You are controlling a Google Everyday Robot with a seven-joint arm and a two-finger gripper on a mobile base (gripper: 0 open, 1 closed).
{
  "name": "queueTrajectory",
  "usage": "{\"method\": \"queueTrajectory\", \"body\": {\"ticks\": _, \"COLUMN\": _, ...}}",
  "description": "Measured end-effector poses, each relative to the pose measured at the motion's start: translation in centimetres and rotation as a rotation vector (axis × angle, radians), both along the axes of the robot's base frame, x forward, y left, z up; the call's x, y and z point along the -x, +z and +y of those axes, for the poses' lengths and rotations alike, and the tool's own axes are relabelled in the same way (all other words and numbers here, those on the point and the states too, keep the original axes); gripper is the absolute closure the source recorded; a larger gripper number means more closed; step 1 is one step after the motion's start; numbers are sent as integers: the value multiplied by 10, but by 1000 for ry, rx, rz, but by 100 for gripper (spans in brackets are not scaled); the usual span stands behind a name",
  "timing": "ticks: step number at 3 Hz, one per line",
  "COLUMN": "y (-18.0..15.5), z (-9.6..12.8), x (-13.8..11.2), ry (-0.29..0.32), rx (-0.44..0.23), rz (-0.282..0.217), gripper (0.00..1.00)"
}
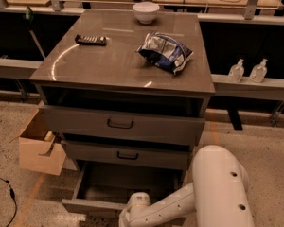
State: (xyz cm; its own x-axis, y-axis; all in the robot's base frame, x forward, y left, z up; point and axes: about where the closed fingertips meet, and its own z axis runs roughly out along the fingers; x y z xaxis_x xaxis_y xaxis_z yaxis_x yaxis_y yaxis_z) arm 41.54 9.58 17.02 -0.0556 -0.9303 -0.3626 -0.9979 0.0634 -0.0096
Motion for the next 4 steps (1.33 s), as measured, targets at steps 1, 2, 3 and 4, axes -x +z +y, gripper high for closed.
{"method": "queueTrajectory", "body": {"ticks": 1, "y": -1, "z": 5, "x": -8, "ry": -15, "rx": 9, "rz": -38, "gripper": 51}}
{"method": "queueTrajectory", "body": {"ticks": 2, "y": 1, "z": 6, "x": -17, "ry": -25, "rx": 24, "rz": -68, "gripper": 46}}
{"method": "queueTrajectory", "body": {"ticks": 3, "y": 3, "z": 3, "x": -21, "ry": -28, "rx": 37, "rz": -79, "gripper": 53}}
{"method": "queueTrajectory", "body": {"ticks": 4, "y": 4, "z": 0, "x": -23, "ry": -33, "rx": 47, "rz": -83, "gripper": 78}}
